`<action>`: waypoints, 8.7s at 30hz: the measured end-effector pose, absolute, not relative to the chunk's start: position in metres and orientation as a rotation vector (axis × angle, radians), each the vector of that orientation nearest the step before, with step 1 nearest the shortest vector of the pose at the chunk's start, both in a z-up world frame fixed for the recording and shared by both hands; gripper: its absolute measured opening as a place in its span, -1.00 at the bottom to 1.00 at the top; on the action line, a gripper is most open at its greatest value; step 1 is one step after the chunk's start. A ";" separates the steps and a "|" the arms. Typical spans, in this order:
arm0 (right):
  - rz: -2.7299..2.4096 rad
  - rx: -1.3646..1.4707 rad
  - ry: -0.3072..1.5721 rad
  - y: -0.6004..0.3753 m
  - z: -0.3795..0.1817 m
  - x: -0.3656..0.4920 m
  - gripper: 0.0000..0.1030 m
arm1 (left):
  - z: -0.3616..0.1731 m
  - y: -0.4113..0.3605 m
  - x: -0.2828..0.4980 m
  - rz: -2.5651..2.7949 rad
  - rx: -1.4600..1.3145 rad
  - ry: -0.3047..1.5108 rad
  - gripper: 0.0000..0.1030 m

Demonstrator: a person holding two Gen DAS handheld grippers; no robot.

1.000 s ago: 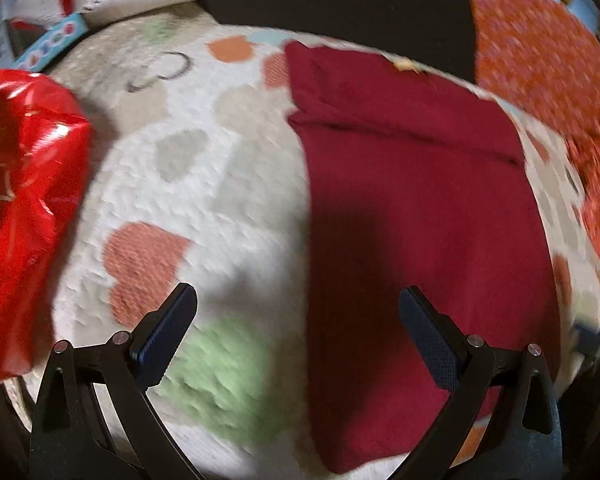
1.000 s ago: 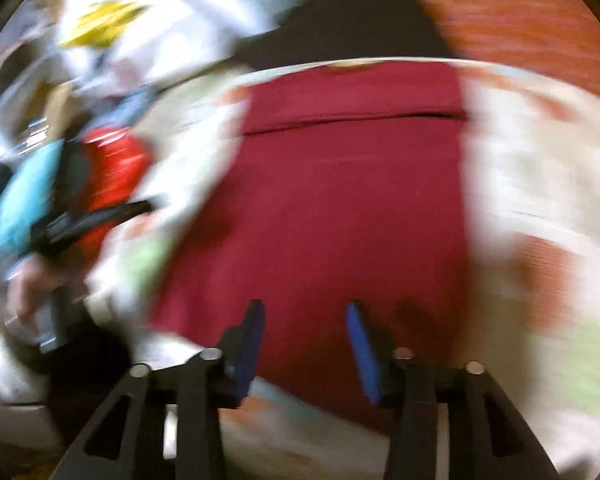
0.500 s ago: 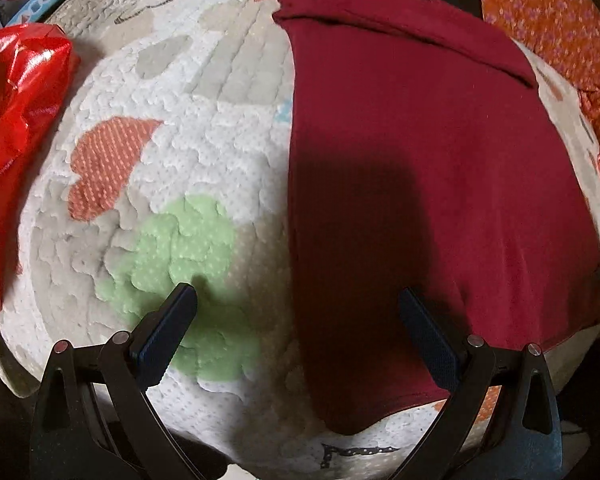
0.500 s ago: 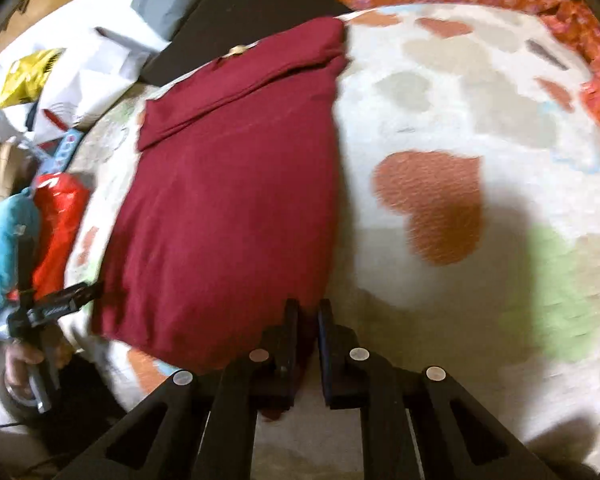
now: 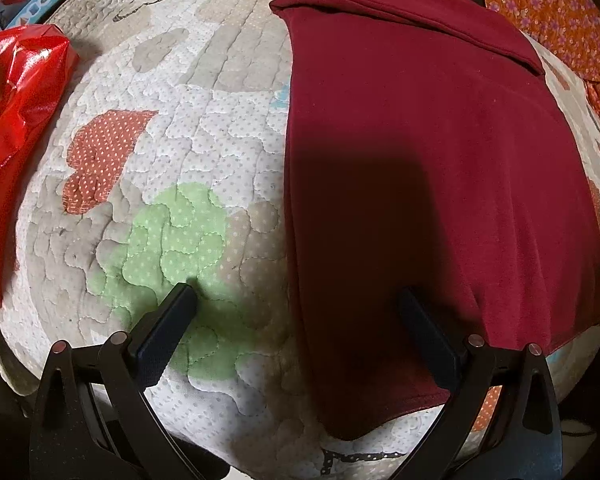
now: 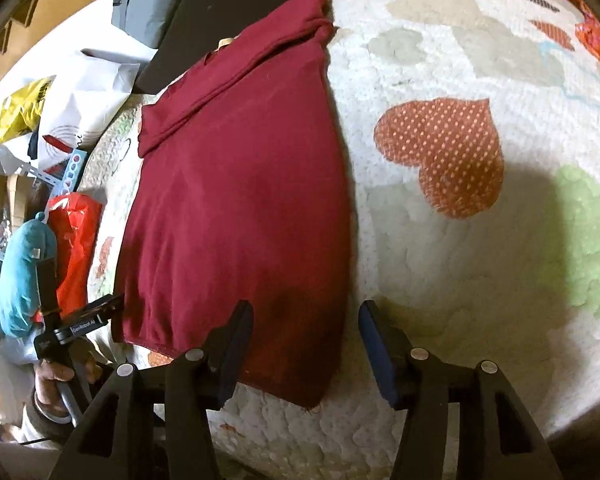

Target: Fold small clothes

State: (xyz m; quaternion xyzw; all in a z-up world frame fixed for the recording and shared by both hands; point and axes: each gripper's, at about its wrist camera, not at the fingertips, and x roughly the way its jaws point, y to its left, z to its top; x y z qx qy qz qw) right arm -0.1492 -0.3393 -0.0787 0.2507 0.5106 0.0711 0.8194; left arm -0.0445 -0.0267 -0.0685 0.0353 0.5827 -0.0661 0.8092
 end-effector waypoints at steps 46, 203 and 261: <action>0.478 0.706 0.659 -0.365 0.025 0.062 -0.80 | 0.040 -0.025 0.155 -0.387 -0.202 1.095 -0.86; 0.427 0.026 1.059 -0.051 -0.039 0.281 0.48 | -0.047 0.024 0.171 -0.100 -0.468 1.078 0.29; 0.234 0.390 0.786 -0.372 -0.003 0.079 -0.04 | 0.001 -0.153 0.124 -0.564 0.037 0.951 0.26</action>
